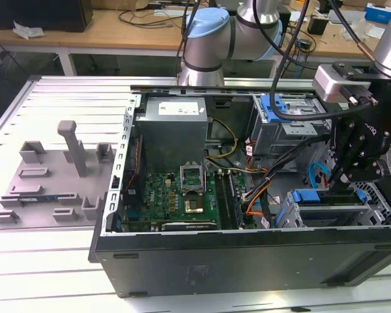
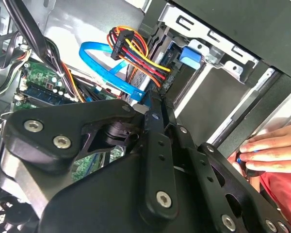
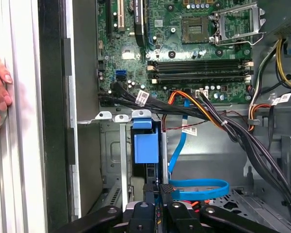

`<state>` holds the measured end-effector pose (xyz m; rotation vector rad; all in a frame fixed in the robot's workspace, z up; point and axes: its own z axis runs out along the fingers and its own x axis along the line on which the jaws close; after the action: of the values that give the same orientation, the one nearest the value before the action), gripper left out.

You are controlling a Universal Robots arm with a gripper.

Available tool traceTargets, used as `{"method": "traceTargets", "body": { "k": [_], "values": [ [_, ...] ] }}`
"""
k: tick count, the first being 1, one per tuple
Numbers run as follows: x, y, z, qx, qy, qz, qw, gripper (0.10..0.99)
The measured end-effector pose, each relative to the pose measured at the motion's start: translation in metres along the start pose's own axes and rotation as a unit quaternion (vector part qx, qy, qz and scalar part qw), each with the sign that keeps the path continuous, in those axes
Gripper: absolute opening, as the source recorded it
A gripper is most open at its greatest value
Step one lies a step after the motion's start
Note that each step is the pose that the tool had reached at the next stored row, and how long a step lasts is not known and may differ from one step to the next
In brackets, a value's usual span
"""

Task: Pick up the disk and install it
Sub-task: 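Insert the second disk wire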

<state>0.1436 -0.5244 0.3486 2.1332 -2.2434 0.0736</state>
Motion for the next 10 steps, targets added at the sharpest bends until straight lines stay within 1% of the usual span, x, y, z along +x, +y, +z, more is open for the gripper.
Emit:
{"method": "traceTargets", "body": {
  "k": [10],
  "values": [
    [-0.0002, -0.0006, 0.003, 0.0, 0.0, -0.001, 1.0, 0.161]
  ]
}}
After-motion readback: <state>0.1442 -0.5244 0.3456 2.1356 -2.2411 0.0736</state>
